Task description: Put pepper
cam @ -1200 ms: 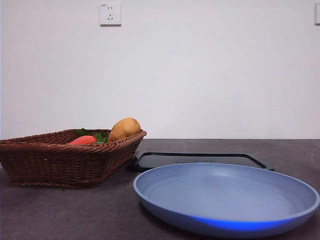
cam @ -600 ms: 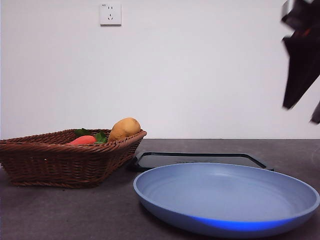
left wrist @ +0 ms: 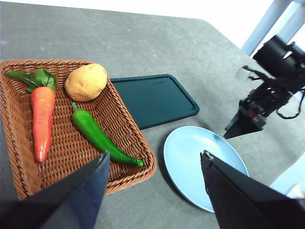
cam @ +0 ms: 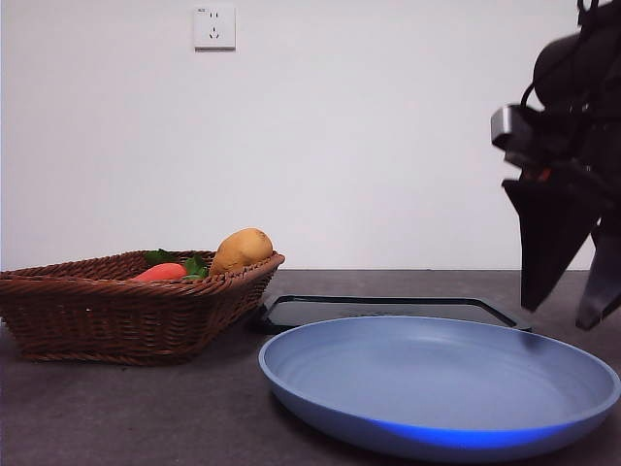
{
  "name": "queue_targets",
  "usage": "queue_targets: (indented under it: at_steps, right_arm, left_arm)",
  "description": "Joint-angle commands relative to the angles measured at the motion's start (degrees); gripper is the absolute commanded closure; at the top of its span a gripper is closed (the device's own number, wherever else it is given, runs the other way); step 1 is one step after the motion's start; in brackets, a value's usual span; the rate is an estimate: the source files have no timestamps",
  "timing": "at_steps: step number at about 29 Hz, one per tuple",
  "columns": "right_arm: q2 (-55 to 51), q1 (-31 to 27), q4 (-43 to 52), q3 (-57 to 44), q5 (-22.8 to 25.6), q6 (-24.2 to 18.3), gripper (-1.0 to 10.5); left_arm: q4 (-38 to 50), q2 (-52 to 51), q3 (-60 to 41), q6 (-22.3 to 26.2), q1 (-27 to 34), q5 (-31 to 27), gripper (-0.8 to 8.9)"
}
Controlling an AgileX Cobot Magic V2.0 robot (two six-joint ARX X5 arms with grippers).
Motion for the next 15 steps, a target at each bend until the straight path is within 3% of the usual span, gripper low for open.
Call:
queue_targets:
  at_steps: [1,9,15]
  right_arm:
    - [2.4,0.7,1.1,1.0,0.0,-0.5,6.6]
    - [5.9,3.1,2.2,1.0,-0.1,-0.7,7.0]
    - [6.6,3.8,2.6,1.0,-0.1,-0.7,8.6]
  left_arm:
    - [0.7,0.2,0.9,0.5,-0.1,0.2,4.76]
    - [0.8,0.4,0.9,0.5,-0.1,0.0,4.76]
    - [0.7,0.4,0.9,0.5,-0.1,-0.1,4.76]
